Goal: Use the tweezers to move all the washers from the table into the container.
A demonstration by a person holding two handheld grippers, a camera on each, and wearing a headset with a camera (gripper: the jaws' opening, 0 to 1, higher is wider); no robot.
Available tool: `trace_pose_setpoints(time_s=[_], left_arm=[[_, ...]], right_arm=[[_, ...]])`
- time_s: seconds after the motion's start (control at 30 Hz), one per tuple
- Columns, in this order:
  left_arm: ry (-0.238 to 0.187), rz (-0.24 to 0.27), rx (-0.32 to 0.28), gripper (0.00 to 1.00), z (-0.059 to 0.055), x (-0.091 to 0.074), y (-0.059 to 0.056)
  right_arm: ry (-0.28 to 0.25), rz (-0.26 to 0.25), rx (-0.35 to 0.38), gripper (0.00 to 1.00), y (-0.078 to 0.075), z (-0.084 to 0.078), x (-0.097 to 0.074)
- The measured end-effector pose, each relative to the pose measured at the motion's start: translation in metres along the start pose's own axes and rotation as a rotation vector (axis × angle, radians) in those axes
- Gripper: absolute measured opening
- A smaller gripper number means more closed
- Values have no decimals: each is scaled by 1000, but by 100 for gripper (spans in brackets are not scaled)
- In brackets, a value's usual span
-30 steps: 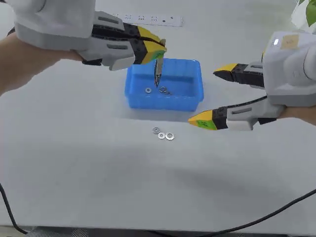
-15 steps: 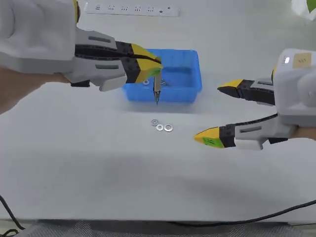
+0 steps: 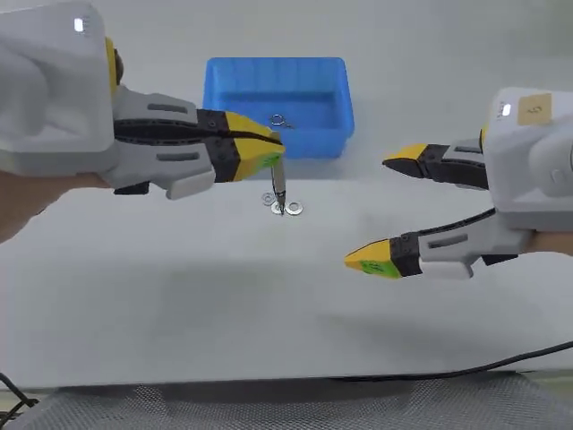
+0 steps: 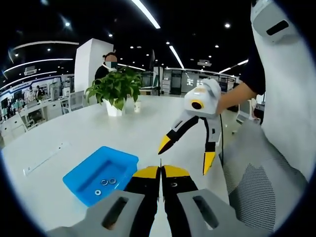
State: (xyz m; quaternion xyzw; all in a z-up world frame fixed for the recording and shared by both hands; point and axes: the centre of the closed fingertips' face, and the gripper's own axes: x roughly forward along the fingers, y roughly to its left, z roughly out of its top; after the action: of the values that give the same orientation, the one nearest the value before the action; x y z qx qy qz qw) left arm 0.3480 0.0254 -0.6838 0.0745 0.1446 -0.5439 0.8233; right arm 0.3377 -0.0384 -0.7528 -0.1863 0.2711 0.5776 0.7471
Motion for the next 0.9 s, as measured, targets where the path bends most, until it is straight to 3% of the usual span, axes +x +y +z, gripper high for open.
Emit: trace_pose_setpoints(time_s=[0.17, 0.37, 0.53, 0.9], left_arm=[[12, 1, 15, 5, -6, 0, 0], [-15, -2, 40, 5, -1, 2, 2], [4, 1, 47, 5, -10, 6, 6], [17, -2, 58, 5, -11, 12, 3]], right_arm=[[3, 6, 13, 74, 1, -5, 3], [0, 24, 32, 73, 4, -7, 6], [-5, 22, 42, 73, 3, -7, 7], [33, 18, 41, 72, 3, -21, 7]])
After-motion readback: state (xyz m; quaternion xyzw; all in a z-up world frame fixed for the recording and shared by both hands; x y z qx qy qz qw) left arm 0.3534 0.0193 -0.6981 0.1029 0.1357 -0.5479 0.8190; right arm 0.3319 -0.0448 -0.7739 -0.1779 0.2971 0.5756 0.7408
